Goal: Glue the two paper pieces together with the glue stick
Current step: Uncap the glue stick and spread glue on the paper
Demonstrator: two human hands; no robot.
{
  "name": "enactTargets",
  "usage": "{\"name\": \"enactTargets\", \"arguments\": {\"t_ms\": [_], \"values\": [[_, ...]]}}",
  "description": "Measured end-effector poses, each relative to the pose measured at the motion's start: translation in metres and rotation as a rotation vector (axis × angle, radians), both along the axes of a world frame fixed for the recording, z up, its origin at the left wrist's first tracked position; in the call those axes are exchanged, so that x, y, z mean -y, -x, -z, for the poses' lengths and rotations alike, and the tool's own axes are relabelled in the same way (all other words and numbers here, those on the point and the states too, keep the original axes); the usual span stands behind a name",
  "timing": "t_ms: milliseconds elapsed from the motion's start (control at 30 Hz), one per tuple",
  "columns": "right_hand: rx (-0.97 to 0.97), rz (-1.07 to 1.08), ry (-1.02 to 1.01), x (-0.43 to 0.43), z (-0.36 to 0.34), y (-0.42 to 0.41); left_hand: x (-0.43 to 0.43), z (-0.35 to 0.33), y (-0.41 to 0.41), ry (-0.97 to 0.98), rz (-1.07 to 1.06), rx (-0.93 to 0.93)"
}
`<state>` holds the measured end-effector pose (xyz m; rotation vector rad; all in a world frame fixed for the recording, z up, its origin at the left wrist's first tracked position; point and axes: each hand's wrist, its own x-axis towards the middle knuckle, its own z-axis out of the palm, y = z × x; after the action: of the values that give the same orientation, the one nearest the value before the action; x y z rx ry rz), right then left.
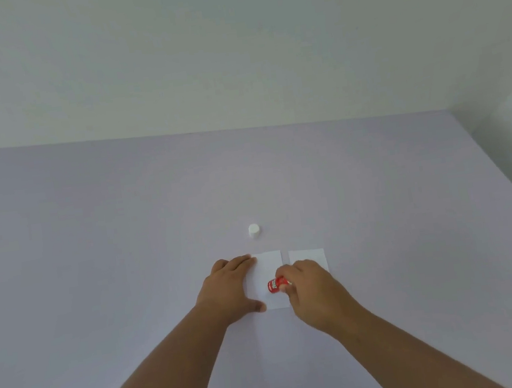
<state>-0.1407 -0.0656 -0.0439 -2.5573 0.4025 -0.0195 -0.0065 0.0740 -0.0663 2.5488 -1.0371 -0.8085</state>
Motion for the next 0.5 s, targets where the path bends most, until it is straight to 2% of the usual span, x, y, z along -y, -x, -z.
{"name": "enactTargets", "arguments": {"t_ms": [167, 400, 500], "values": [[-0.007, 0.113, 0.079, 0.017, -0.010, -0.024, 0.001, -0.002, 0.001, -0.023, 0.006, 0.002], [-0.025, -0.023, 0.035, 0.002, -0.004, 0.010, 0.002, -0.004, 0.002, -0.021, -0.005, -0.005], [-0.004, 0.021, 0.051, 0.009, -0.004, 0.012, 0.002, -0.005, 0.001, -0.024, -0.005, -0.010]]}}
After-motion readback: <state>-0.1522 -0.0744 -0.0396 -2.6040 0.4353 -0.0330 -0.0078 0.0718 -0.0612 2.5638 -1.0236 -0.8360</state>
